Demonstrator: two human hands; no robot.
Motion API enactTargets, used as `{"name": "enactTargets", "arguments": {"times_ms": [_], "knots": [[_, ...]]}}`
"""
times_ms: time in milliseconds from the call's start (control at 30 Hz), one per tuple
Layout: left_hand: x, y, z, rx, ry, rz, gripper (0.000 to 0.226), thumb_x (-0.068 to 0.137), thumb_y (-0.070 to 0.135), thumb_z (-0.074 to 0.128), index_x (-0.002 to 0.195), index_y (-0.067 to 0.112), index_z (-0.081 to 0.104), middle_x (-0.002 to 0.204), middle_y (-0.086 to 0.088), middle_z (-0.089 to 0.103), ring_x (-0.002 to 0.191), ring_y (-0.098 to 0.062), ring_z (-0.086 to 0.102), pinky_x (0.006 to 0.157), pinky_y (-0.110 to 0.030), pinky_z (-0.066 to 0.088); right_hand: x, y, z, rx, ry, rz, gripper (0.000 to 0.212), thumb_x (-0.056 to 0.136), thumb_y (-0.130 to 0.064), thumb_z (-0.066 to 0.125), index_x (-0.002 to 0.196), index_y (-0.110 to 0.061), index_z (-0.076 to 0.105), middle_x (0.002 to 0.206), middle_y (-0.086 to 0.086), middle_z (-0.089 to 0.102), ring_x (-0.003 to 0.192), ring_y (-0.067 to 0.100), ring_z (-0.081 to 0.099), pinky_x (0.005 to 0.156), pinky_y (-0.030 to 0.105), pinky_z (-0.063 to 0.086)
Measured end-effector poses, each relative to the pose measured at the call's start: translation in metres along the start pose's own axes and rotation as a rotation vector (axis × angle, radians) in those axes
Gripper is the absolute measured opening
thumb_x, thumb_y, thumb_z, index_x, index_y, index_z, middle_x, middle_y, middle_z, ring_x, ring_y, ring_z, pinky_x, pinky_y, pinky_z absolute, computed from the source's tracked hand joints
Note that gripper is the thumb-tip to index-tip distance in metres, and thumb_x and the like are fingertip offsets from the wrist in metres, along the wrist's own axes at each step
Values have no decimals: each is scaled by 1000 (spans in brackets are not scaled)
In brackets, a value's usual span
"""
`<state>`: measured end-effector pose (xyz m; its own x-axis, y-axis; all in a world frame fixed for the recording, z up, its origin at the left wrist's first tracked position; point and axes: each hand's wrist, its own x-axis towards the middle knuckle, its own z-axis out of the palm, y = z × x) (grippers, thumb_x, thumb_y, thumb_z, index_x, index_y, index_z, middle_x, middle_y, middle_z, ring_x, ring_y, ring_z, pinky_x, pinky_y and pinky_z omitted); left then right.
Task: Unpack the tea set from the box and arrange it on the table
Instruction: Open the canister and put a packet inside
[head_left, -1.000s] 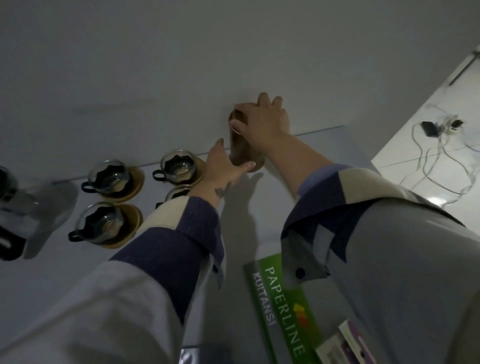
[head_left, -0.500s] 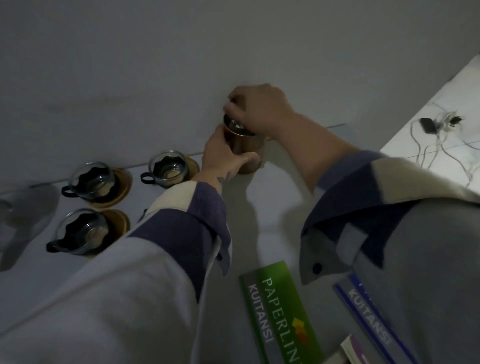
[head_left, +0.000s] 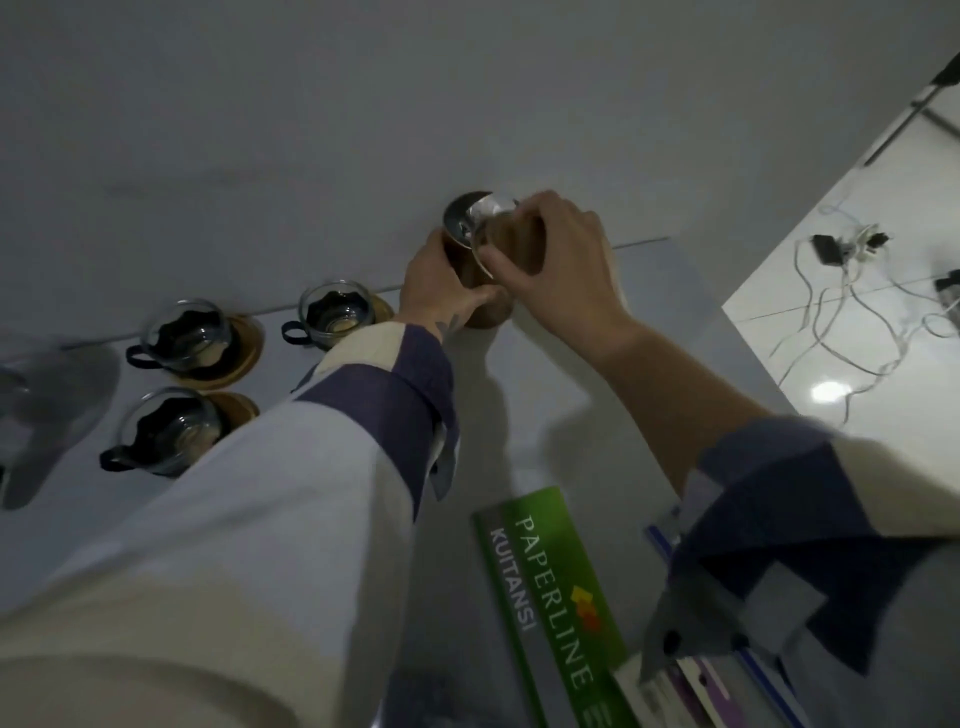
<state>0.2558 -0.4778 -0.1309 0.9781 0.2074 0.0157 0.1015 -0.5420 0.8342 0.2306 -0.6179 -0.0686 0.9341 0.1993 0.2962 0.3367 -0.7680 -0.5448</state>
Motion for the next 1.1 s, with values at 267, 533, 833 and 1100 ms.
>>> {"name": "enactTargets", "arguments": {"times_ms": [267, 533, 833, 1100], "knots": [[5, -4, -3, 42, -38, -23, 88, 62, 33, 88, 135, 11, 44, 135, -7, 55, 126, -24, 52, 105, -32, 42, -64, 31, 62, -8, -119, 134, 33, 79, -37, 72, 100, -14, 60, 107, 6, 60, 102, 27, 49, 80, 31, 38], [5, -4, 2, 36, -17, -50, 89, 63, 32, 88, 137, 12, 42, 137, -5, 53, 128, -22, 50, 106, -30, 39, -82, 38, 92, -100, -236, 94, 42, 81, -48, 64, 114, -22, 56, 128, -2, 55, 118, 25, 46, 97, 38, 38], [-19, 5, -22, -76, -132, -233, 109, 79, 29, 77, 154, 6, 0, 159, -8, 22, 145, -24, 26, 116, -33, 26, -63, 21, 72, -221, -468, 147, 59, 80, -46, 67, 130, -21, 47, 143, 4, 39, 134, 29, 32, 110, 44, 30], [-140, -14, -93, 228, -163, -30, 42, 88, 21, 67, 127, 8, 57, 124, -6, 62, 116, -18, 58, 96, -20, 43, -111, -37, 51, -171, -602, 79, 54, 87, -15, 59, 137, -25, 41, 145, 12, 34, 135, 35, 25, 109, 48, 32]]}}
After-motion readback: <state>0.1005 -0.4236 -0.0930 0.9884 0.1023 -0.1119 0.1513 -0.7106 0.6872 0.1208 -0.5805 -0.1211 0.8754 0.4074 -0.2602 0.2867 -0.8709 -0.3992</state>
